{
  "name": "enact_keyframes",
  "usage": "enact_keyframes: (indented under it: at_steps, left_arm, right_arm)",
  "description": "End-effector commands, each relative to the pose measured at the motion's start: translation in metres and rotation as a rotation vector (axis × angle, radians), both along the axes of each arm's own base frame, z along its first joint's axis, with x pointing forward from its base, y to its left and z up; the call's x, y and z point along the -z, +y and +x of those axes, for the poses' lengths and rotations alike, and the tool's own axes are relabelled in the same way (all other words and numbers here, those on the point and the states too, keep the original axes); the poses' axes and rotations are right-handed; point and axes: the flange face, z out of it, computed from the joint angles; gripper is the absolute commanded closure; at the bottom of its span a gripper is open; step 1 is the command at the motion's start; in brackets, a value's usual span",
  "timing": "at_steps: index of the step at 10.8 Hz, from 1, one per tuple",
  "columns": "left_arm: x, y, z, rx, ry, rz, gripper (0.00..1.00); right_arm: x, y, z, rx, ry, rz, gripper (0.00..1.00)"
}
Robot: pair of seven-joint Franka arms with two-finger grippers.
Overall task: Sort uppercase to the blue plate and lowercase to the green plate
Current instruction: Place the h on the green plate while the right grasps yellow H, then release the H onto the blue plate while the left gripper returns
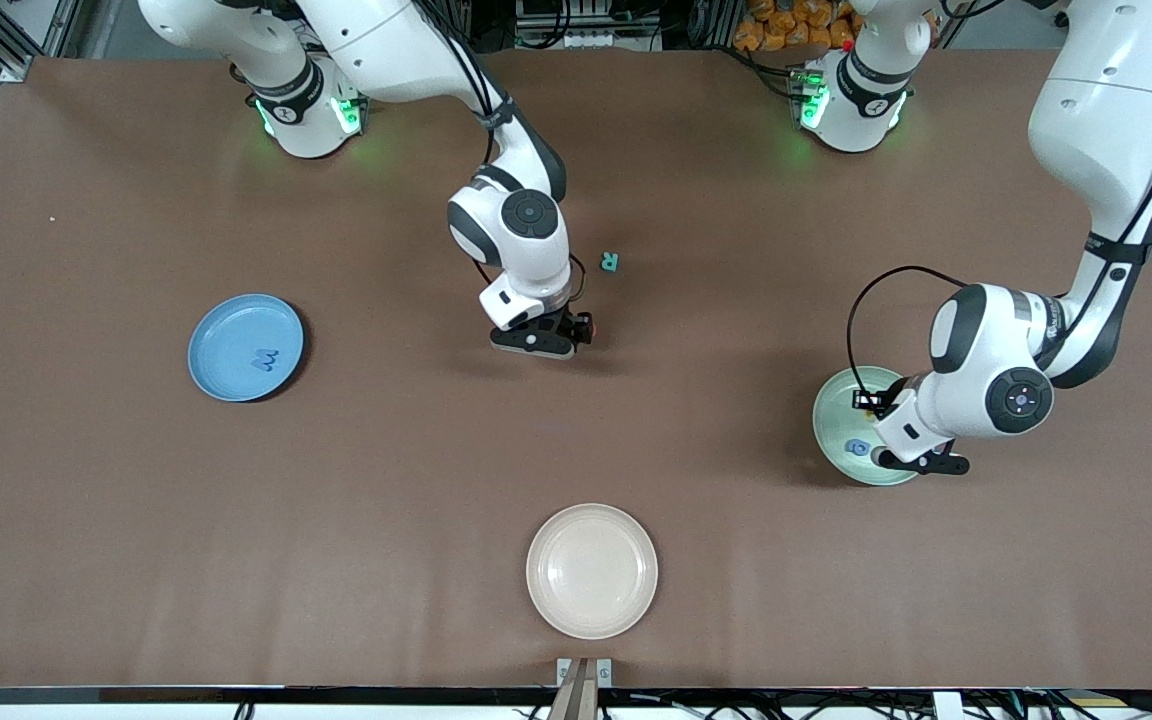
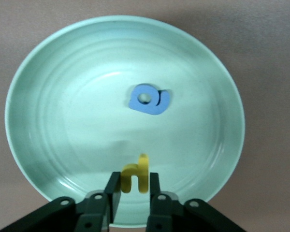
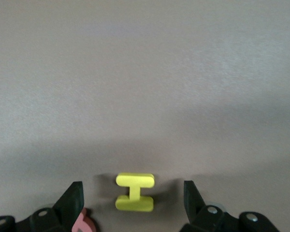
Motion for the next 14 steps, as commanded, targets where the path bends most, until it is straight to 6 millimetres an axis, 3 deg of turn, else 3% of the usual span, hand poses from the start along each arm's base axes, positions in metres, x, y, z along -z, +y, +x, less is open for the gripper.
enact_keyframes:
  at_steps: [1, 3, 5, 8, 10, 12, 14]
  left_arm:
    - [-0.038, 0.006, 0.011, 0.007, -0.063, 0.025, 0.0]
    - [-0.077, 0.009, 0.025, 0.01, -0.103, 0.035, 0.0]
    - [-0.115, 0.009, 0.032, 0.041, -0.125, 0.015, 0.0]
    - [-0.194, -0.006, 0.014, 0.046, -0.166, 0.048, 0.0]
    - [-0.236, -0.015, 0.003, 0.057, -0.204, 0.066, 0.0]
    - [-0.256, -0.017, -0.002, 0.069, -0.23, 0.068, 0.0]
    - [-0.269, -0.022, -0.008, 0.086, -0.237, 0.075, 0.0]
  right_arm:
    - [0.009, 0.001, 0.005, 0.008, -0.018, -0.005, 0.15]
    - [0.012, 0.0, 0.004, 0.002, -0.013, -0.01, 0.27]
    - [0.015, 0.0, 0.002, -0.007, -0.009, -0.015, 0.32]
    - [0.016, -0.001, 0.003, -0.027, -0.003, -0.022, 0.47]
    - [0.016, -0.001, 0.003, -0.028, -0.003, -0.023, 0.62]
    - [0.017, -0.002, 0.003, -0.051, -0.001, -0.028, 0.76]
    - [0.016, -0.002, 0.003, -0.058, 0.0, -0.028, 0.84]
